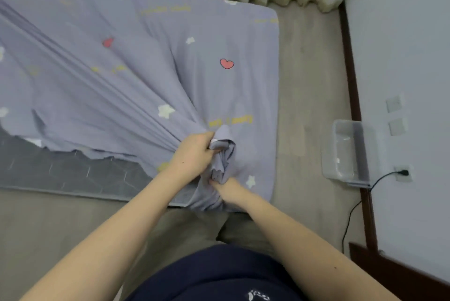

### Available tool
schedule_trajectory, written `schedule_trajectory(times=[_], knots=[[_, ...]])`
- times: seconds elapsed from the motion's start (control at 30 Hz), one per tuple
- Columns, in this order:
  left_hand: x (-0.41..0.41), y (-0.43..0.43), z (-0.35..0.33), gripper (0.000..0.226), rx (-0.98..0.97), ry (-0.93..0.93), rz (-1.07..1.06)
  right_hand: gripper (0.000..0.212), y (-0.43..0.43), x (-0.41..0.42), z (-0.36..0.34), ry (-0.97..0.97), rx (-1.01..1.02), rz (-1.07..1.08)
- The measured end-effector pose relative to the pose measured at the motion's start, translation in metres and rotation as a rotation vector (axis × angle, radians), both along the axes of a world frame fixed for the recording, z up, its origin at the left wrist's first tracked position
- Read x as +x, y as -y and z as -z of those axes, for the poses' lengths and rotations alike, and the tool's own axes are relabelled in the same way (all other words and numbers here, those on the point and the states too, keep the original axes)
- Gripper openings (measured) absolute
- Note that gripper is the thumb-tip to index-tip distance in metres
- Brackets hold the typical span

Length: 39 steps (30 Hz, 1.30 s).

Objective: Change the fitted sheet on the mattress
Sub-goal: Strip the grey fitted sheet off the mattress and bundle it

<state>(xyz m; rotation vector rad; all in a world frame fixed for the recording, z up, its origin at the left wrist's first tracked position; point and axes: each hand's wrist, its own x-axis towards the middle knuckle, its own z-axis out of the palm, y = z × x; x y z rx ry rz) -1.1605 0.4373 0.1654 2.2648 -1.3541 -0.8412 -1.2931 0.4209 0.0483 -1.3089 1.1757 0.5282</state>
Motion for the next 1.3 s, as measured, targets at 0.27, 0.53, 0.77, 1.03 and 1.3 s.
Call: schedule_trajectory(times=[0.27,0.53,0.77,1.03,1.3], knots=[[-0.05,-0.03,0.029,0.029,0.066,-0.039,-0.215,0.04,0.068,-0.104,-0.045,0.021,0.005,0.558],[-0.126,-0.065,0.04,0.091,0.122,-0.458,-0.02,0.02,0.091,-0.041,-0.192,0.394,0.155,0.688],[-0.136,-0.053,0.006,0.019,-0.382,-0.952,-0.732,0.022,0.064,-0.003,-0.231,0.66,0.269,0.581],[-0.115,-0.061,-0.057,0.032,-0.743,-1.161,-0.688,0.083,0.076,-0.072,-0.123,0.301,-0.58,-0.476],[-0.138,-0.01,-0.054,0.014,-0.791,-0.898,-0.774,0.026,0.146,-0.098,-0.081,0.141,-0.714,-0.411]])
